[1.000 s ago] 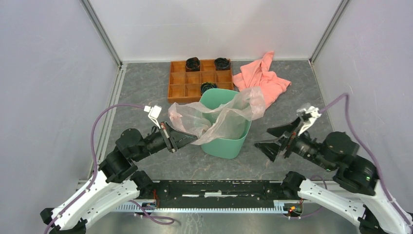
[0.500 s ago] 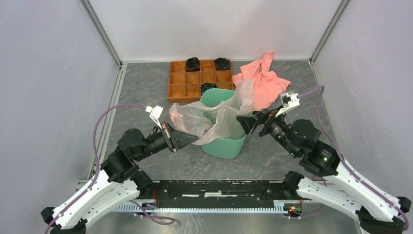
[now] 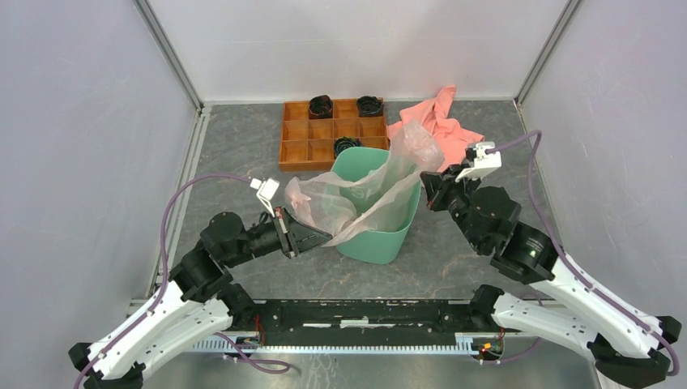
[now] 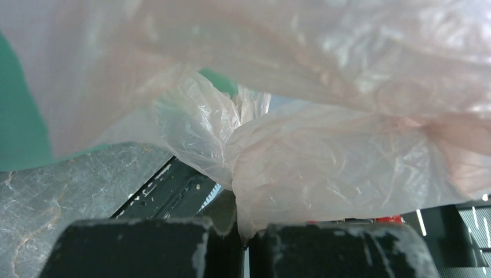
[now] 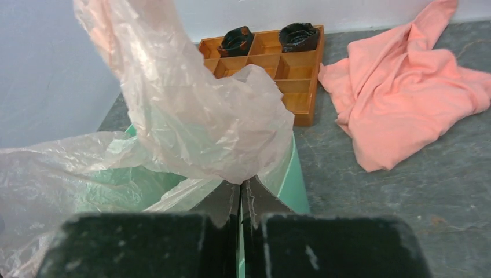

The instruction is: Put the trash bags into the trash bin

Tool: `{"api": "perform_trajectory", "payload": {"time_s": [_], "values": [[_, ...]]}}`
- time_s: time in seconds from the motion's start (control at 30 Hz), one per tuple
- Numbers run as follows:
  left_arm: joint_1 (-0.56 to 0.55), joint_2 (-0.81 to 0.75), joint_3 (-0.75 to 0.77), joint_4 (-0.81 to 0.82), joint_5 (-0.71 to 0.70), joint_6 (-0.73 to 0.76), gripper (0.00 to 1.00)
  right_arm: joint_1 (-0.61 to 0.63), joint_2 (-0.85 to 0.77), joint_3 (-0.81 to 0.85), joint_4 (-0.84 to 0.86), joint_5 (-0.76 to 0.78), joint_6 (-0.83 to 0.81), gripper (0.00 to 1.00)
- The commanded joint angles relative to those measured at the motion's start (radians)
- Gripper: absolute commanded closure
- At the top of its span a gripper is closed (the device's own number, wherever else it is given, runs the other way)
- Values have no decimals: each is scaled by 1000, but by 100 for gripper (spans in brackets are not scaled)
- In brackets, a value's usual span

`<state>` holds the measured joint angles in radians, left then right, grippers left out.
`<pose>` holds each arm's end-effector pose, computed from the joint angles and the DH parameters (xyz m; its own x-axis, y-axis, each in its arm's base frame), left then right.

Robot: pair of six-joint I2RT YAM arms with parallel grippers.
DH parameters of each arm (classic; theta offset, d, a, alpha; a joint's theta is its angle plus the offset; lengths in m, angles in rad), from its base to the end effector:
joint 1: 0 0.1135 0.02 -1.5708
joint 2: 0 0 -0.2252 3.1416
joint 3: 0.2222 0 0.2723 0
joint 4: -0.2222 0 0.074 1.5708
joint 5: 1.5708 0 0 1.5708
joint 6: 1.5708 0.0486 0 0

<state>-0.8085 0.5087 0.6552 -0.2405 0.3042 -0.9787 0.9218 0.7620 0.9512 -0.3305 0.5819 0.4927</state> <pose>0.1256 -0.1526 0.3100 -0.7796 -0.3299 -0.5323 0.4463 0.3037 -0.8418 0.1543 0.1592 0.3617 -0.2343 0.3450 -0.9089 -0.2564 0.8799 0.4001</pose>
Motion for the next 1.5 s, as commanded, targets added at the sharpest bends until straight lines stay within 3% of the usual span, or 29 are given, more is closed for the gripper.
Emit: {"api": "perform_trajectory", "payload": {"time_s": [0.0,0.27,0.8,1.03,1.23,1.33,1.47], "values": [[-1,-17,-18,4,75,15,98,0,-54,68,-112,18,-101,99],[-1,-43,-117,75,87,-21,98,1,-182,28,-264,-122,-178,99],[-1,0,-203,150,71,-61,89,2,-287,-113,-428,-178,-155,100],[-1,-9,-226,123,16,-45,86,1,-355,-243,-350,-183,-125,100],[-2,-31,-227,123,-2,-49,85,2,-387,-216,-363,-157,-131,100],[-1,-35,-245,121,-27,-47,84,2,-424,-316,-318,-133,-65,100],[-1,-13,-260,50,-101,-17,83,1,-503,-546,-75,-147,10,99]]}}
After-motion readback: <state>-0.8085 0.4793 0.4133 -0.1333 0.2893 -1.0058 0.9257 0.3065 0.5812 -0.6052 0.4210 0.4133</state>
